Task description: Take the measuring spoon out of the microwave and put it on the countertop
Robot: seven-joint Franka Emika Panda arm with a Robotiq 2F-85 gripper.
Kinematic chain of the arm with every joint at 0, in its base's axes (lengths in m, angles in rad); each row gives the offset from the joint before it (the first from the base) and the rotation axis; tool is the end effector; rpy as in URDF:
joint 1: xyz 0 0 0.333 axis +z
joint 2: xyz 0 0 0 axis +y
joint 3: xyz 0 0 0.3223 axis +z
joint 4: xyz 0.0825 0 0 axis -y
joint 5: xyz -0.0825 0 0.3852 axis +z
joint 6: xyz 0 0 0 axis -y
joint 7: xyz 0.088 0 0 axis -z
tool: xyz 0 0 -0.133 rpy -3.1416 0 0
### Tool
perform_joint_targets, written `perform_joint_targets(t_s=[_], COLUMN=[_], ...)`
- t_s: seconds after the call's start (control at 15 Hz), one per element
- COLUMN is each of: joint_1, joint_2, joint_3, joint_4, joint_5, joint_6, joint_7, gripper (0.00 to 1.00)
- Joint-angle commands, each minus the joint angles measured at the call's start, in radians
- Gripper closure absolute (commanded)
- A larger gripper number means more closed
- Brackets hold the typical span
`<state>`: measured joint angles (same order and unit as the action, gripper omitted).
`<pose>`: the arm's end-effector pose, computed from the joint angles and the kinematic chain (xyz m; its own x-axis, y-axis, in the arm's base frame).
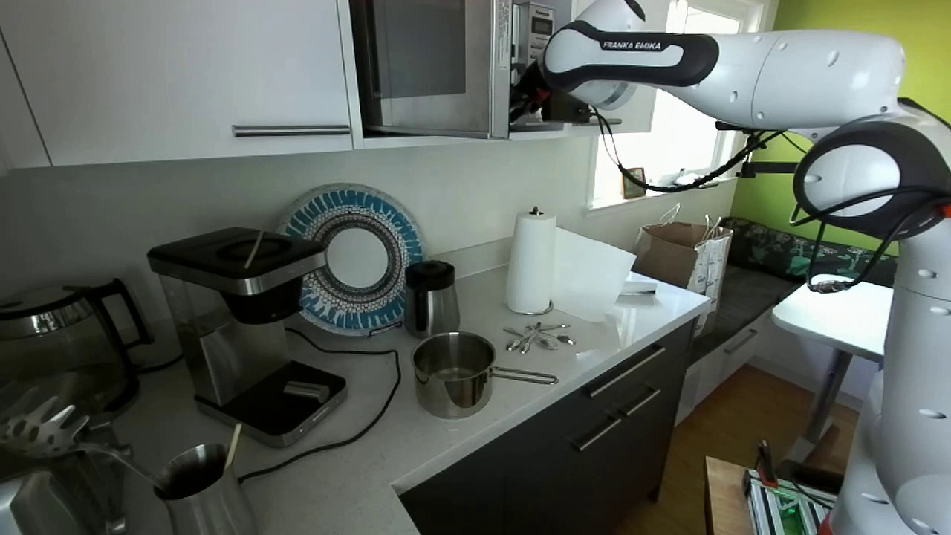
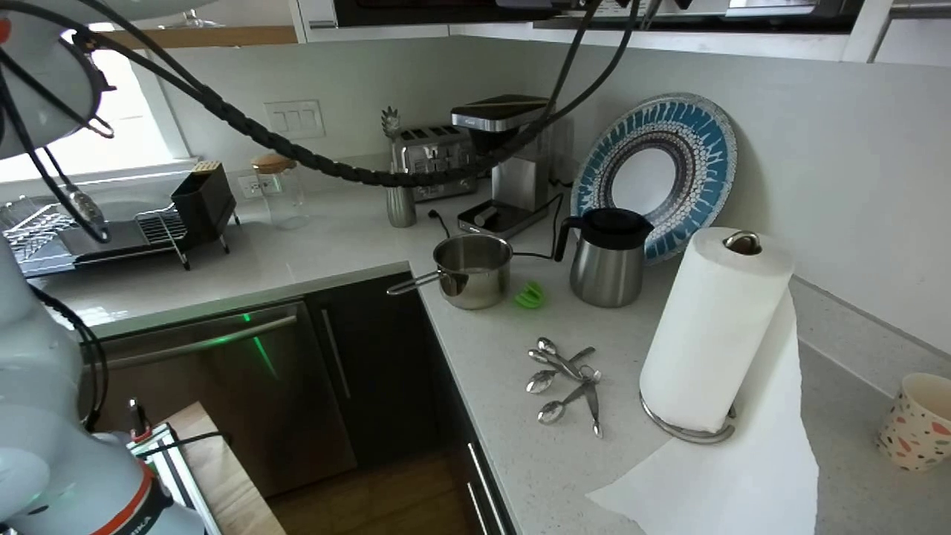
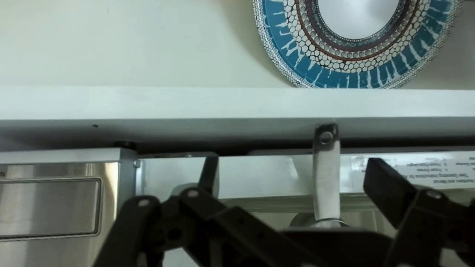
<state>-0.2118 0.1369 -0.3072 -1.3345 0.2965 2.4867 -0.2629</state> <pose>0.5823 -0.3060 0.7701 0.4643 -0.1940 0.8642 -0.3419 -0.9393 -0.0272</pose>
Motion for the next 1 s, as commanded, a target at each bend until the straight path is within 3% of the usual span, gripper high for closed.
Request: perform_joint_targets(t_s=[0.0,0.4,0.6,0.87,0.93], joint_1=[-0.055,0.001,0.013,0.019,0.019], joint_2=[0.072,0.095,0.096,0.102,0.109], joint_3=[0.05,0.02,0.021,0.028,0.029], joint_4=[0.117,0.149,0.147,0.144,0.147], joint_5=[-0.017,-0.117,-0.173,-0.188,-0.179], joint_6=[-0.067,-0.072,-0.066,-0.06,-0.054], joint_7=[-0.008,0.03,0.058,0.091,0.098], gripper=[0.0,0.0,0.05,0.24,0.19])
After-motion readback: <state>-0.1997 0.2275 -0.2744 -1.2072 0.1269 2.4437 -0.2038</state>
